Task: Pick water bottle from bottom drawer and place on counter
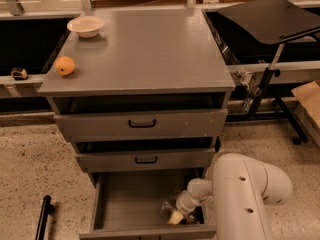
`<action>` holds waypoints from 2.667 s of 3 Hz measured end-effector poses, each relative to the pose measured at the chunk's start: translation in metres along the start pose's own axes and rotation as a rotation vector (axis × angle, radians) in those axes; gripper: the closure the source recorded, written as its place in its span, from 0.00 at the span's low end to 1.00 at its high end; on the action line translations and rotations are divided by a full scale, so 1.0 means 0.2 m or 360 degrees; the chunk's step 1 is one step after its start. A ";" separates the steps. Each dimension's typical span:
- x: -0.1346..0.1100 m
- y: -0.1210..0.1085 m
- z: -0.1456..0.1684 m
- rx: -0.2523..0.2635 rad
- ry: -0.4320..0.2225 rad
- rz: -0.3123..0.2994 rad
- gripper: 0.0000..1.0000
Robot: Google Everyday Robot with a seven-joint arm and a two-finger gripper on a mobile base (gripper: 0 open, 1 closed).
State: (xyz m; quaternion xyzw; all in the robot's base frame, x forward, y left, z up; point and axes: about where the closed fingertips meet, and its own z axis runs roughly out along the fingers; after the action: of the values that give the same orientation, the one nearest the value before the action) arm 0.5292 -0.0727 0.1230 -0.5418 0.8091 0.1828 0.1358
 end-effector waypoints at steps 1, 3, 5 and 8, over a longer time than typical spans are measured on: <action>0.01 0.00 0.01 0.0014 0.0008 -0.0047 0.38; -0.08 0.02 -0.16 0.0008 -0.0114 -0.0150 0.84; -0.30 0.30 -0.86 -0.0042 -0.0221 -0.0407 1.00; -0.41 0.57 -1.54 0.0065 -0.0106 -0.0758 1.00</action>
Offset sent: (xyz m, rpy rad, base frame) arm -0.0025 0.0024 0.0228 0.0154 -0.0837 0.0741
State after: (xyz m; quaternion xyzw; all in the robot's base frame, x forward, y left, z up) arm 0.4476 -0.1016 0.4510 -0.7081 0.6571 0.1471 0.2127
